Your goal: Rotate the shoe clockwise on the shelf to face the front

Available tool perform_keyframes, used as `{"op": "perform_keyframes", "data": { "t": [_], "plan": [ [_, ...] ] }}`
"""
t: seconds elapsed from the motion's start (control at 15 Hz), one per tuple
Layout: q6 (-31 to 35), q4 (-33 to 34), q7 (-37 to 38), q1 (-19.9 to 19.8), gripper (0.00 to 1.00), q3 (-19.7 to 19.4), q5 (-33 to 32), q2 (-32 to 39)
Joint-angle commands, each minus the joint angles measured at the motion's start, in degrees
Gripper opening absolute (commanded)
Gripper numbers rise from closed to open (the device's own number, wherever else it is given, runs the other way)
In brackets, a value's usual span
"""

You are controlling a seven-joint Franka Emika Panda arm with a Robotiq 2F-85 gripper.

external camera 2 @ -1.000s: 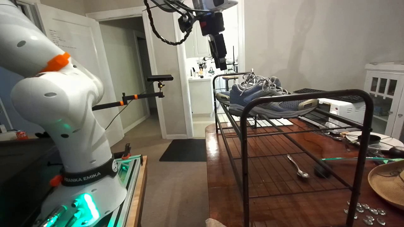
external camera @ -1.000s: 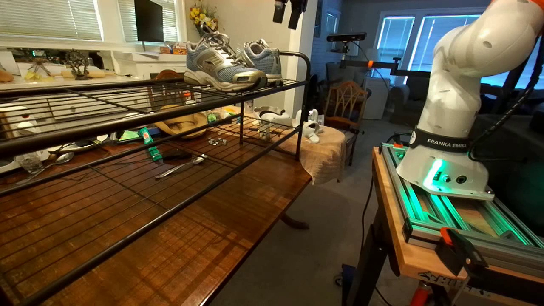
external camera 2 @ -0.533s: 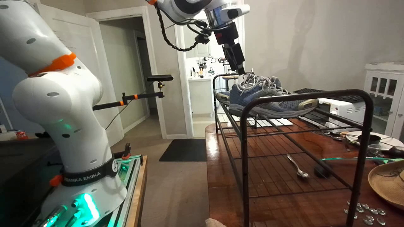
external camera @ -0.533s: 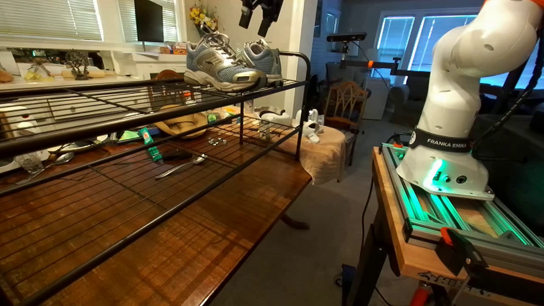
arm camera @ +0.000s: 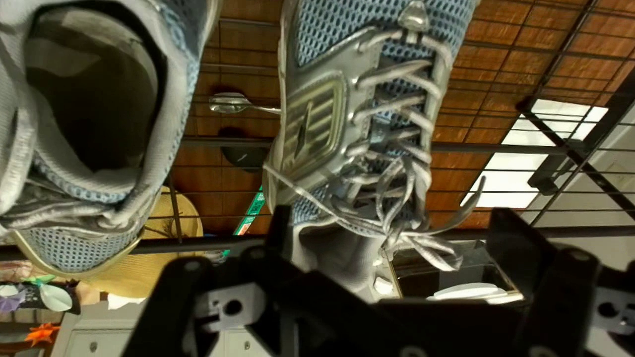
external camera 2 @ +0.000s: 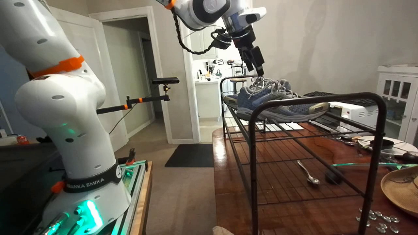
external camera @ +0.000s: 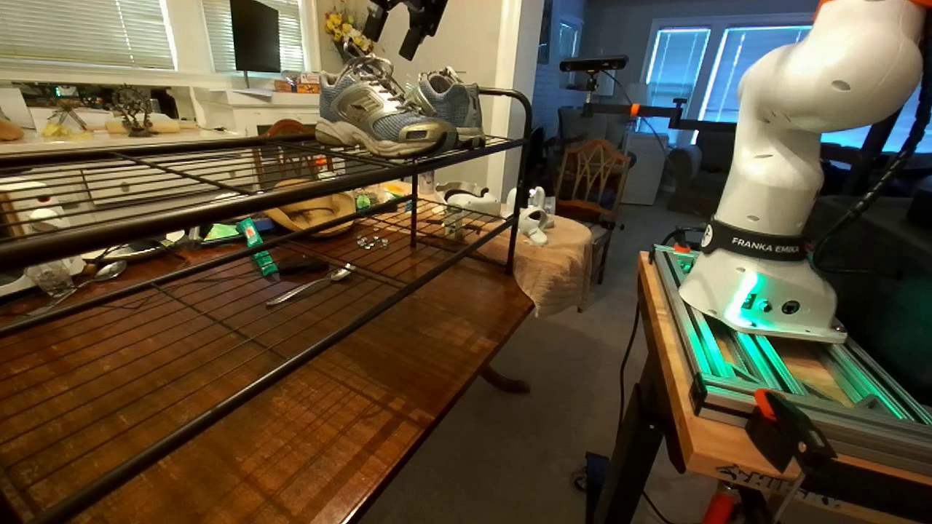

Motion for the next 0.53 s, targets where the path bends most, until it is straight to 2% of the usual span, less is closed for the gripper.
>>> {"op": "perform_keyframes", "data": {
  "t": [0.0, 0.2, 0.47],
  "plan": [
    [-2.8, 3.8, 2.6, -1.9, 1.00, 0.6, -5.2, 2.2],
    [-9.9, 6.3, 4.8, -3.0, 1.00, 0.5, -9.4, 2.0],
    [-24.3, 10.3, 6.9, -4.2, 1.00, -0.1, -12.1, 1.6]
  ]
}}
